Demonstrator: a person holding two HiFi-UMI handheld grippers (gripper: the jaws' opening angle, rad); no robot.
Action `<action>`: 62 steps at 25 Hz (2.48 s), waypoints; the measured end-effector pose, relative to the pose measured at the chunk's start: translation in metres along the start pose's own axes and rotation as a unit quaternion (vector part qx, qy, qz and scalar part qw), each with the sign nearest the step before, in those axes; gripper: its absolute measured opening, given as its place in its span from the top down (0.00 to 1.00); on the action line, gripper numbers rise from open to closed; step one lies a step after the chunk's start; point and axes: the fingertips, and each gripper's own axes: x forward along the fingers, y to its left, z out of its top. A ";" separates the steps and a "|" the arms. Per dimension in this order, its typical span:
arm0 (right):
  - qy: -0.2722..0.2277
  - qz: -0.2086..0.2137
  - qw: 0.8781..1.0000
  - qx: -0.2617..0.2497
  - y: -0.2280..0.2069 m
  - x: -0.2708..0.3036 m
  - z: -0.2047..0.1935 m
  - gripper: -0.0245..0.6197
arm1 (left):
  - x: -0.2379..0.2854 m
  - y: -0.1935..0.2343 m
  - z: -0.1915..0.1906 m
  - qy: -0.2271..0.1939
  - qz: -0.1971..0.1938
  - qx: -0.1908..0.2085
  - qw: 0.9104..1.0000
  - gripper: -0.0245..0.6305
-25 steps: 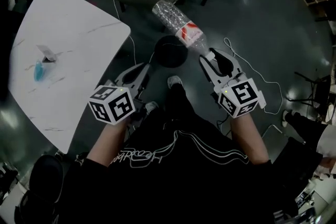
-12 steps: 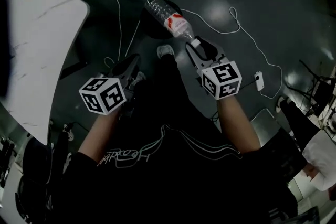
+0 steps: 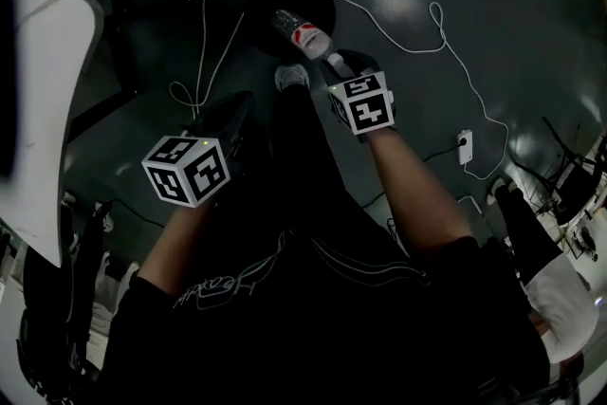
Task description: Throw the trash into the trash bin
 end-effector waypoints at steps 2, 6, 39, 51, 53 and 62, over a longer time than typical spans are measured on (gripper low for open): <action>0.033 -0.005 0.999 -0.004 -0.008 0.024 -0.013 0.69 | 0.004 0.007 -0.007 0.004 0.003 -0.018 1.000 0.96; 0.065 -0.015 0.998 0.017 -0.023 0.052 -0.021 0.69 | 0.013 0.017 -0.019 0.013 0.012 -0.033 0.999 0.96; -0.245 0.181 0.952 0.029 0.052 -0.244 0.243 0.82 | -0.114 -0.131 0.155 -0.137 -0.071 0.067 0.986 0.96; -0.342 0.233 0.895 -0.169 0.158 -0.435 0.329 0.90 | -0.264 -0.241 0.227 -0.297 -0.069 0.170 0.937 0.96; -0.346 0.251 0.883 -0.197 0.184 -0.443 0.342 0.90 | -0.290 -0.236 0.229 -0.320 -0.055 0.163 0.931 0.96; -0.298 0.330 0.854 -0.268 0.314 -0.402 0.367 0.90 | -0.386 -0.164 0.213 -0.395 0.030 0.140 0.907 0.96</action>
